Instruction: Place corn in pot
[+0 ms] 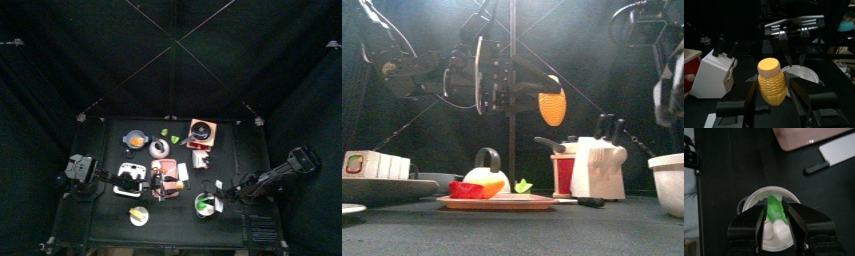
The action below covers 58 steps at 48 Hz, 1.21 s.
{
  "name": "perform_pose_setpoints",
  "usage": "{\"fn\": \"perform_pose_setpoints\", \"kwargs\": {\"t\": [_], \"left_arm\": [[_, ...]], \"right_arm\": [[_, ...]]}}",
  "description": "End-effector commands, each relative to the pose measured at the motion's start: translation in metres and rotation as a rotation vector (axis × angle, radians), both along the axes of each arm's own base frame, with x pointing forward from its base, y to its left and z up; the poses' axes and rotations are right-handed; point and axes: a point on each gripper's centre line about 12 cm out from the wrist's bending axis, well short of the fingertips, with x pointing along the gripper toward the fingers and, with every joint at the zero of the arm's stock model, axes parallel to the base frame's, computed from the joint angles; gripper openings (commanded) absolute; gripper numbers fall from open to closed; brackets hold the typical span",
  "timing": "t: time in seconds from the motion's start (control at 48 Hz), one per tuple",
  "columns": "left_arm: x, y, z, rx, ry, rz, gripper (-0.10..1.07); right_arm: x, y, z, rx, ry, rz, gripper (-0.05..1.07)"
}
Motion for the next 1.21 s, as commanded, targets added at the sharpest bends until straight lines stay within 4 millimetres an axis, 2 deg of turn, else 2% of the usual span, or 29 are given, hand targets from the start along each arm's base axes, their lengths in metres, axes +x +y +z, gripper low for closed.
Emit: {"fn": "perform_pose_setpoints", "kwargs": {"t": [0.0, 0.146, 0.312, 0.458, 0.542, 0.667, 0.979, 1.188], "left_arm": [[0.004, -0.003, 0.022, -0.013, -0.058, -0.006, 0.67], [0.015, -0.017, 0.029, -0.031, -0.037, -0.038, 0.67], [0.038, -0.03, 0.037, -0.064, 0.096, -0.091, 0.67], [0.055, -0.039, 0.042, -0.092, 0.218, -0.133, 0.67], [0.065, -0.043, 0.048, -0.124, 0.265, -0.145, 0.67], [0.076, -0.049, 0.054, -0.169, 0.33, -0.162, 0.67], [0.119, -0.058, 0.058, -0.187, 0.351, -0.191, 0.67], [0.136, -0.061, 0.05, -0.19, 0.361, -0.198, 0.68]], "right_arm": [[0.003, -0.01, 0.033, -0.011, -0.123, -0.012, 0.7], [0.0, -0.035, 0.062, -0.066, -0.258, -0.059, 0.7], [-0.002, -0.066, 0.073, -0.143, -0.333, -0.128, 0.7], [-0.004, -0.08, 0.066, -0.138, -0.326, -0.18, 0.7], [-0.006, -0.081, 0.053, -0.13, -0.304, -0.167, 0.7], [-0.007, -0.083, 0.051, -0.125, -0.304, -0.175, 0.7], [-0.019, -0.091, 0.039, -0.143, -0.264, -0.222, 0.7], [-0.026, -0.095, 0.038, -0.16, -0.254, -0.255, 0.7]]}}
